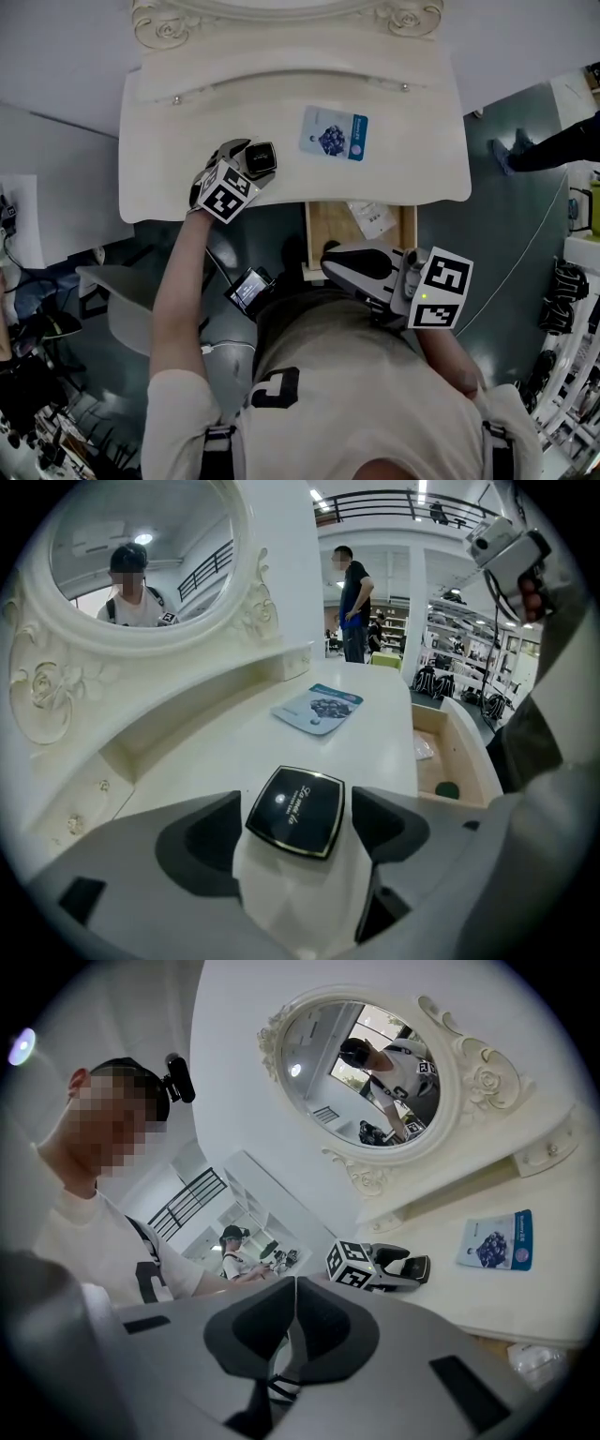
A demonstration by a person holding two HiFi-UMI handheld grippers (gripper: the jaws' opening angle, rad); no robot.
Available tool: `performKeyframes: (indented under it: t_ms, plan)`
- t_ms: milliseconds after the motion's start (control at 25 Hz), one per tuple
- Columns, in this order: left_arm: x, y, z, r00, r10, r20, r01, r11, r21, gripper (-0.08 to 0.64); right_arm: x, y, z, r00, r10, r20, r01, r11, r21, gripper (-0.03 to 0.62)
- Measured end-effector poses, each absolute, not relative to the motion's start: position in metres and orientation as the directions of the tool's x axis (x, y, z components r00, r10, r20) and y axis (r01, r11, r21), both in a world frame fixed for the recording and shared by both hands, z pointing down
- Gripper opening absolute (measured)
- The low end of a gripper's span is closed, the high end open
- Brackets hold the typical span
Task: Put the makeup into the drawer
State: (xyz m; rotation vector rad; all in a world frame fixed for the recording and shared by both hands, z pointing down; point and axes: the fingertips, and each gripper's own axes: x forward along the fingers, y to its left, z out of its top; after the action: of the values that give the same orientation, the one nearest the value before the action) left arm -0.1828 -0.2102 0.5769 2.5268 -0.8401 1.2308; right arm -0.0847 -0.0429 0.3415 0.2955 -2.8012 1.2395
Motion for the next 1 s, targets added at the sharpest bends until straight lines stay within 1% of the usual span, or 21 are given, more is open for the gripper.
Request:
performKeyframes:
  t_ms: [160, 560, 1000]
  plan:
    - [-0.182, -0.211, 0.584, 0.493, -0.385, 0.78, -0.574, -0.818, -0.041, 0.367, -0.083, -0.043, 0.342, -0.978, -0.154, 0.144, -0.209, 0.658, -0.723, 0.029]
    - [-0.187, -0.214, 0.586, 0.506, -0.407, 0.761, -0.614, -0.789, -0.014, 0.365, -0.078, -0.037, 0.34, -0.974, -0.174, 0.142, -0.222, 0.662, -0.716, 0.029]
    - [-0.187, -0.209, 0.59, 0.546, -0.357, 0.758, -0.615, -0.785, 0.072, 0.367, -0.075, -0.032, 0.336, -0.967, -0.204, 0.151, -0.25, 0.666, -0.702, 0.029]
